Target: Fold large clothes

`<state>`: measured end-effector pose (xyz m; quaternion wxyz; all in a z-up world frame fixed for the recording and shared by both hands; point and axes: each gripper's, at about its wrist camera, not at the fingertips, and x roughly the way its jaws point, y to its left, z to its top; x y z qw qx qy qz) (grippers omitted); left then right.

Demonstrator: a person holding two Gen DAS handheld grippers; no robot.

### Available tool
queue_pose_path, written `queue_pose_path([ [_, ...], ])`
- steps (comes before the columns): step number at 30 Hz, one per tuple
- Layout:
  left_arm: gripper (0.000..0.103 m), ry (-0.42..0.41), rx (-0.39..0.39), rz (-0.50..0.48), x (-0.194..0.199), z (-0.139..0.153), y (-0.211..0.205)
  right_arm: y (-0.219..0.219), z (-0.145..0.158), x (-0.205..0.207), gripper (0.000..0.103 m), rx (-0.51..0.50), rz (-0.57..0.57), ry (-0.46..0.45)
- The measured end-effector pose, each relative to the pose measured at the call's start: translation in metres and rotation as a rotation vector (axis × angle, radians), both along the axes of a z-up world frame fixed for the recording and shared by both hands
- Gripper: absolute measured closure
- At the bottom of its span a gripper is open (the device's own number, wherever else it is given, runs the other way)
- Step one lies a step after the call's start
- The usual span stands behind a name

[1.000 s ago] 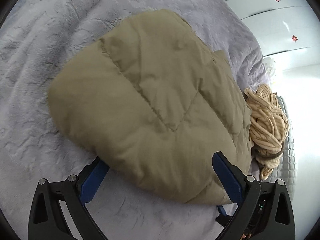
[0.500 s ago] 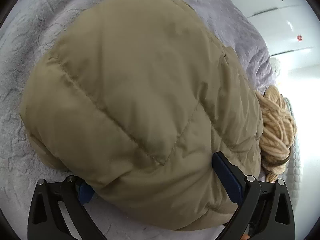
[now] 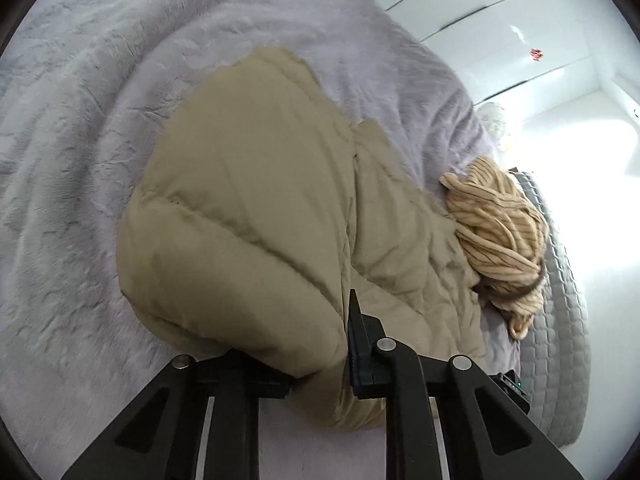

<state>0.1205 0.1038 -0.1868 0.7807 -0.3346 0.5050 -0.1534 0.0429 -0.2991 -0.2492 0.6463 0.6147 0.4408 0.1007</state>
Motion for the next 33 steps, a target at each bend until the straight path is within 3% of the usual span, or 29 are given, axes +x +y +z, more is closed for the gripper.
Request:
queue_pose_path([
  [7, 0.082, 0.033, 0.005, -0.057, -0.075, 0.015, 0.031, 0.007, 0.007, -0.064, 0.082, 0.023, 0.031, 0.025],
  [15, 0.082, 0.142, 0.027, -0.111, -0.153, 0.000, 0.052, 0.006, 0.004, -0.124, 0.082, 0.019, 0.063, 0.094],
  [20, 0.082, 0.194, 0.075, -0.168, -0.174, -0.014, 0.047, 0.000, 0.005, -0.105, 0.081, -0.090, 0.128, 0.132],
  [22, 0.081, 0.198, 0.108, -0.180, -0.177, -0.011, 0.044, -0.002, 0.004, -0.097, 0.078, -0.114, 0.147, 0.158],
  [23, 0.081, 0.203, 0.128, -0.186, -0.178, -0.009, 0.046, -0.003, 0.003, -0.094, 0.071, -0.119, 0.151, 0.178],
  [24, 0.078, 0.208, 0.143, -0.188, -0.178, -0.007, 0.046, -0.002, 0.006, -0.092, 0.064, -0.140, 0.161, 0.199],
  [27, 0.027, 0.216, 0.191, -0.124, -0.184, -0.002, 0.065, 0.009, 0.022, -0.090, 0.046, -0.214, 0.224, 0.203],
  [30, 0.026, 0.238, 0.131, -0.079, -0.186, -0.008, 0.090, 0.031, 0.036, -0.092, 0.039, -0.234, 0.300, 0.187],
  [33, 0.026, 0.309, 0.010, -0.030, -0.187, -0.034, 0.108, 0.062, 0.035, -0.101, 0.038, -0.163, 0.348, 0.186],
])
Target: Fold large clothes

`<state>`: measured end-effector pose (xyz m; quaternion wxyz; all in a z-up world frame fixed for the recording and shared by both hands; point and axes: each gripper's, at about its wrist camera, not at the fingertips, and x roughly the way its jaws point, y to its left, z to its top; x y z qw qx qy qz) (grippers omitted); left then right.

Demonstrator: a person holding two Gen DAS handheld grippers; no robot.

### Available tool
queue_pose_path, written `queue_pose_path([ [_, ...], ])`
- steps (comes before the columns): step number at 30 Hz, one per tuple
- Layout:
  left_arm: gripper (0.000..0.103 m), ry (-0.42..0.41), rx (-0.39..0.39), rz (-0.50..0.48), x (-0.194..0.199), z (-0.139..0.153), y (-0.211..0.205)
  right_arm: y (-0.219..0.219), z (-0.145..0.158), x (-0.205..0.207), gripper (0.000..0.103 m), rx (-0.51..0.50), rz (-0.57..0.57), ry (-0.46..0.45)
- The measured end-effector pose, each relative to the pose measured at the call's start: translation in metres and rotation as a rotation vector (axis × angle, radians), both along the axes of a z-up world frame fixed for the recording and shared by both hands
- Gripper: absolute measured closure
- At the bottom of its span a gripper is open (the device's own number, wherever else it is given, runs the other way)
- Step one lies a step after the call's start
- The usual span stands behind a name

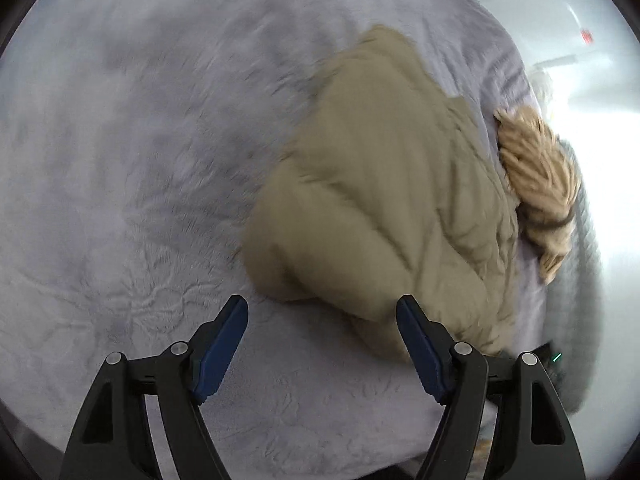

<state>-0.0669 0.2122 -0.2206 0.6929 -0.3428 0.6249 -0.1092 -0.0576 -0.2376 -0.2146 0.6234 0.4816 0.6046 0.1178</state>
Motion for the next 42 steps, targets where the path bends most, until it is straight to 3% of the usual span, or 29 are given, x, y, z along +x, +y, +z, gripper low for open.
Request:
queue_pose_path([
  [3, 0.026, 0.054, -0.123, 0.085, -0.002, -0.028, 0.012, 0.050, -0.012, 0.007, 0.038, 0.109, 0.057, 0.022],
  [5, 0.026, 0.041, -0.177, 0.120, -0.001, -0.035, 0.013, 0.079, -0.019, 0.016, 0.038, 0.167, 0.076, 0.020],
  [8, 0.026, 0.013, -0.177, 0.118, 0.006, -0.038, 0.012, 0.113, -0.036, 0.015, 0.038, 0.228, 0.080, 0.027],
  [10, 0.026, -0.023, -0.144, 0.106, 0.010, -0.030, 0.014, 0.129, -0.042, 0.025, 0.039, 0.210, 0.079, 0.040],
  [11, 0.026, -0.054, -0.129, 0.096, 0.011, -0.022, 0.016, 0.124, -0.039, 0.007, 0.048, 0.212, 0.078, 0.038],
  [12, 0.027, -0.090, -0.120, 0.083, 0.010, -0.014, 0.017, 0.121, -0.036, 0.000, 0.066, 0.222, 0.080, 0.030],
  [13, 0.026, -0.117, -0.110, 0.067, 0.011, -0.007, 0.020, 0.123, -0.036, 0.007, 0.073, 0.232, 0.078, 0.022],
  [15, 0.026, -0.141, -0.093, 0.010, 0.007, 0.003, 0.025, 0.133, -0.043, -0.003, 0.077, 0.258, 0.056, 0.005],
  [19, 0.026, -0.064, -0.184, -0.014, -0.004, -0.017, 0.031, 0.126, -0.028, 0.002, 0.077, 0.269, 0.011, -0.024],
  [21, 0.026, -0.020, -0.289, 0.003, -0.010, -0.034, 0.024, 0.127, -0.014, 0.003, 0.077, 0.230, 0.052, -0.053],
  [23, 0.026, 0.000, -0.377, 0.046, -0.011, -0.049, 0.013, 0.127, 0.007, 0.012, 0.077, 0.111, 0.120, -0.103],
  [27, 0.026, -0.021, -0.458, 0.167, 0.005, -0.069, 0.001, 0.118, 0.030, 0.029, 0.077, -0.188, 0.185, -0.132],
  [29, 0.026, -0.048, -0.468, 0.237, 0.014, -0.072, 0.008, 0.105, 0.020, 0.031, 0.081, -0.244, 0.195, -0.104],
  [32, 0.029, -0.142, -0.441, 0.305, 0.021, -0.058, 0.023, 0.082, -0.004, 0.021, 0.087, -0.219, 0.171, -0.049],
  [33, 0.036, -0.199, -0.428, 0.310, 0.023, -0.045, 0.028, 0.078, -0.013, 0.019, 0.092, -0.224, 0.176, -0.046],
  [38, 0.037, -0.429, -0.432, 0.177, 0.034, 0.023, 0.026, 0.064, -0.027, 0.007, 0.094, -0.218, 0.206, -0.036],
  [40, 0.037, -0.455, -0.415, 0.102, 0.036, 0.035, 0.016, 0.057, -0.033, 0.004, 0.095, -0.210, 0.203, -0.026],
  [42, 0.037, -0.431, -0.317, 0.040, 0.034, 0.035, 0.007, 0.057, -0.025, 0.009, 0.095, -0.221, 0.210, -0.018],
])
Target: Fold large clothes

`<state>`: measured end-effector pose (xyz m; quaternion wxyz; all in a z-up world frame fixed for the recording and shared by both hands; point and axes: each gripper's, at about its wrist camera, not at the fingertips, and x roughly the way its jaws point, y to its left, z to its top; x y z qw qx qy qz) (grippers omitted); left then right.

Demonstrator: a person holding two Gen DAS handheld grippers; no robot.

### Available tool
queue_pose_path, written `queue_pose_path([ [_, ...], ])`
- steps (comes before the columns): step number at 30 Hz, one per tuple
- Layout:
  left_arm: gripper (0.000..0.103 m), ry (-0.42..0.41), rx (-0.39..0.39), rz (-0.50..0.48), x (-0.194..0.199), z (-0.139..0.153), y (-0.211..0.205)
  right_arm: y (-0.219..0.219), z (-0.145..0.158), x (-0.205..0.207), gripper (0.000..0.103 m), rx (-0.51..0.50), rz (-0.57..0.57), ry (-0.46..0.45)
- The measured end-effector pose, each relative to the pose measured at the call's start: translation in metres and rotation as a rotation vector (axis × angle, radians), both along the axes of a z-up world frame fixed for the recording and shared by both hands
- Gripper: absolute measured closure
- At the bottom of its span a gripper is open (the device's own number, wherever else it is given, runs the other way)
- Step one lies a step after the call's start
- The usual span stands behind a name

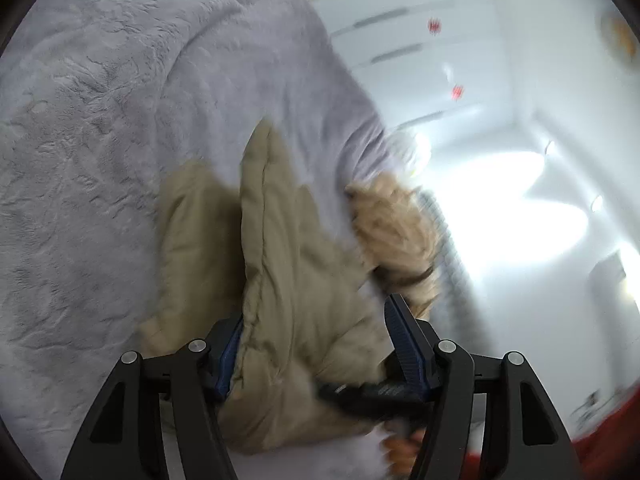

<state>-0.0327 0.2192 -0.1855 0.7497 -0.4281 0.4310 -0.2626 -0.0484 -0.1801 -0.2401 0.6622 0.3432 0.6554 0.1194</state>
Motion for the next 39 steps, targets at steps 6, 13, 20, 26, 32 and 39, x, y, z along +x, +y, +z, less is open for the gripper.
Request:
queue_pose_path([
  [6, 0.037, 0.105, 0.293, 0.075, -0.007, 0.009, 0.044, 0.037, 0.033, 0.013, 0.090, -0.097, 0.076, -0.038],
  [13, 0.037, 0.016, 0.394, -0.059, 0.020, 0.043, 0.001, 0.058, 0.079, 0.030, 0.090, -0.263, 0.079, -0.169],
  [20, 0.037, 0.138, 0.557, -0.164, 0.044, 0.001, -0.062, 0.041, 0.061, 0.036, 0.090, -0.300, 0.078, -0.127],
  [26, 0.037, 0.195, 0.611, -0.206, 0.049, -0.020, -0.062, 0.032, 0.048, 0.033, 0.090, -0.240, 0.047, -0.109],
  [32, 0.037, 0.238, 0.680, -0.204, 0.062, 0.006, -0.073, 0.028, 0.063, 0.022, 0.090, -0.292, 0.042, -0.109],
  [39, 0.026, 0.244, 0.799, -0.214, 0.067, 0.035, -0.080, 0.019, 0.074, -0.001, 0.084, -0.314, 0.005, -0.092],
])
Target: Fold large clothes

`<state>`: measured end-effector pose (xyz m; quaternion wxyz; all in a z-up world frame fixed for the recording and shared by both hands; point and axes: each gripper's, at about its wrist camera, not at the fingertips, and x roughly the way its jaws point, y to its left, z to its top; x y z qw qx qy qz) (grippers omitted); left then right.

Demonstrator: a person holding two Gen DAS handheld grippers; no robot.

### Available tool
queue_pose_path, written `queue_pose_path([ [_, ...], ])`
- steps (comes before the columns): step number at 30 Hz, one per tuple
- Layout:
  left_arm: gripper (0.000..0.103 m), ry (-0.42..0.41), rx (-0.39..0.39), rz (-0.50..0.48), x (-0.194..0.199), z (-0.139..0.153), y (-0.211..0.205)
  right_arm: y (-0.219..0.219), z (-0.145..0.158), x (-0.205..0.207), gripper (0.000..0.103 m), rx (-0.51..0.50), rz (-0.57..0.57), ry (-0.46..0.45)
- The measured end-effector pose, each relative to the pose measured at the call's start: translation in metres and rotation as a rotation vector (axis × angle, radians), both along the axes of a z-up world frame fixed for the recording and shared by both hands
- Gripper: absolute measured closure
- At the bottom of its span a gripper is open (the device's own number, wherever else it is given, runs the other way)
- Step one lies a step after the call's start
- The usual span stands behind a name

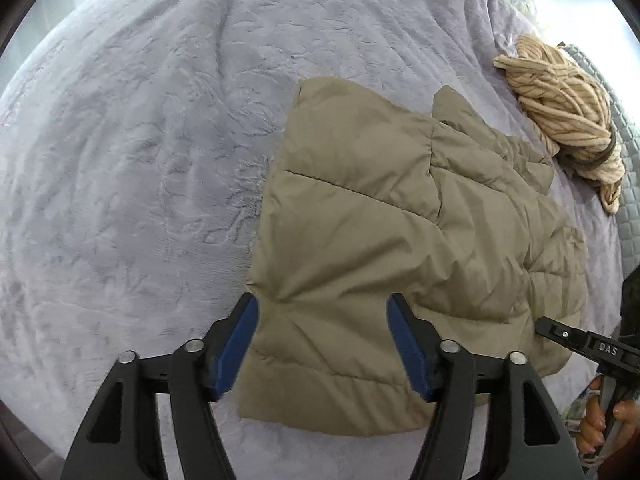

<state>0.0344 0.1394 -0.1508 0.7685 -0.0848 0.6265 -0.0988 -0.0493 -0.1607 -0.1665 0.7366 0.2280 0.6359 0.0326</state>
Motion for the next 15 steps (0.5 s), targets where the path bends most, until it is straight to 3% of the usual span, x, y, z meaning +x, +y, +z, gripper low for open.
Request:
queue_pose_path([
  [2, 0.023, -0.005, 0.017, 0.002, 0.000, 0.001, 0.004, -0.003, 0.001, -0.005, 0.081, -0.003, -0.023, 0.001],
  [6, 0.023, -0.003, 0.042, 0.004, 0.000, -0.003, 0.007, -0.012, 0.005, -0.015, 0.053, -0.011, -0.061, -0.006],
  [8, 0.013, -0.008, 0.058, 0.004, 0.000, -0.004, 0.008, -0.015, 0.008, -0.020, 0.052, -0.020, -0.073, -0.013],
  [9, 0.000, -0.006, 0.064, 0.005, 0.001, -0.004, 0.009, -0.016, 0.009, -0.021, 0.049, -0.024, -0.074, -0.014],
  [15, 0.000, -0.065, 0.059, -0.023, 0.009, 0.010, 0.001, -0.019, 0.021, -0.019, 0.046, -0.087, -0.066, -0.057],
])
